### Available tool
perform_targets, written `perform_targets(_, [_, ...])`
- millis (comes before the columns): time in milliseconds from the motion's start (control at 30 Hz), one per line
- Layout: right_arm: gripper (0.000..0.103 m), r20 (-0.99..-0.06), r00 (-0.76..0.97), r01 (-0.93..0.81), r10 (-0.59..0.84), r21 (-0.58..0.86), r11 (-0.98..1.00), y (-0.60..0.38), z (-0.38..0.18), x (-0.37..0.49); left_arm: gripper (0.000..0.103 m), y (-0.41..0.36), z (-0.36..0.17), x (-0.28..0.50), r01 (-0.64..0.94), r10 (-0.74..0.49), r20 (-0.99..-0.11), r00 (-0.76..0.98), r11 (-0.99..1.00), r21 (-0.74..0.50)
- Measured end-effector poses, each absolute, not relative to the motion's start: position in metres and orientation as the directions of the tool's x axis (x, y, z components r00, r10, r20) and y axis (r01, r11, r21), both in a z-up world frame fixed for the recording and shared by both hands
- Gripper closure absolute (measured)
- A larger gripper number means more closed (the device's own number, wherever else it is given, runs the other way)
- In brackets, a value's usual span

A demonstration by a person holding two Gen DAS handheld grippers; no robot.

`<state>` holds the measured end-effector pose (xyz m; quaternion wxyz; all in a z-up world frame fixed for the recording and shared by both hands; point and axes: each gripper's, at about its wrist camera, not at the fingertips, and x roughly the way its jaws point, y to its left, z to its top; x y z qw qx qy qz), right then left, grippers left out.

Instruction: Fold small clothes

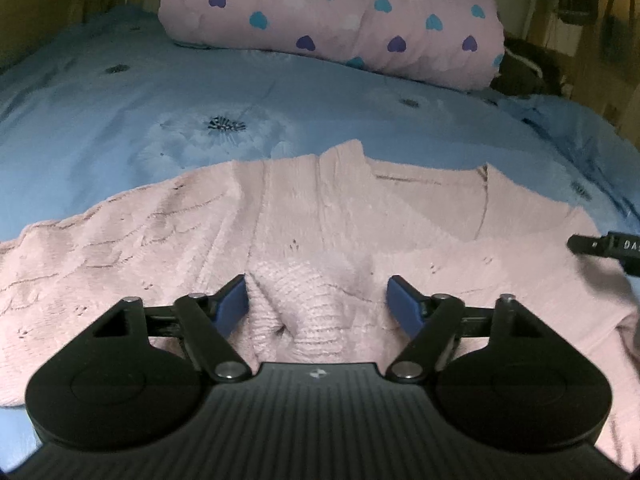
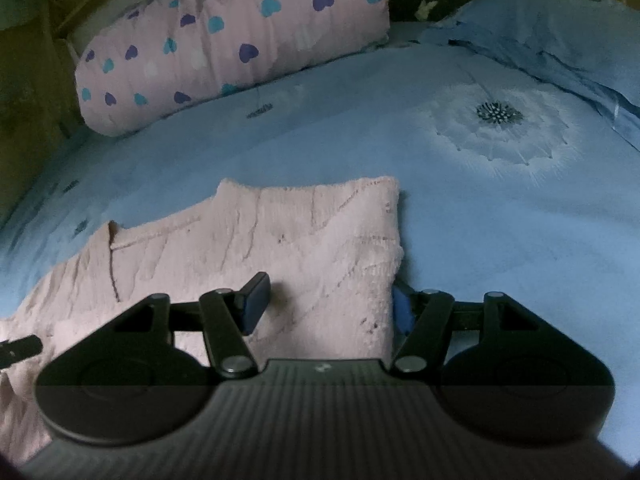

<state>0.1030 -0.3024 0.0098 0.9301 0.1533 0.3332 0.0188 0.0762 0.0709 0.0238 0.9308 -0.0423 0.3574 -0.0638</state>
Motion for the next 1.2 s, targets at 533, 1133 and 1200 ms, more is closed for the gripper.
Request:
perform_targets(533, [0.088,-0.494,0.869,0.101,0.043,0.262,0.96,-0.299,0.02,0.099,0.062,0.057,0.031,0.095,0.065,-0.079,-0.599,0.797,0.997,-0.044])
perform_targets(1133, [0.064,-0.607,0.794,0.129,0.018,0.198,0.972,-0.299,0.038,0.077,0.017,0.059,0.035,0.087,-0.006,0.063,-0.642,0.764,0.996,0.091])
perform_targets(1200, [0.064,-0.64,0.768,0.13,0.025,0.194,0.973,-0.297,0.035,0.073,0.017,0.063,0.03,0.09,-0.024,0.072,-0.668,0.74,0.996,0.082])
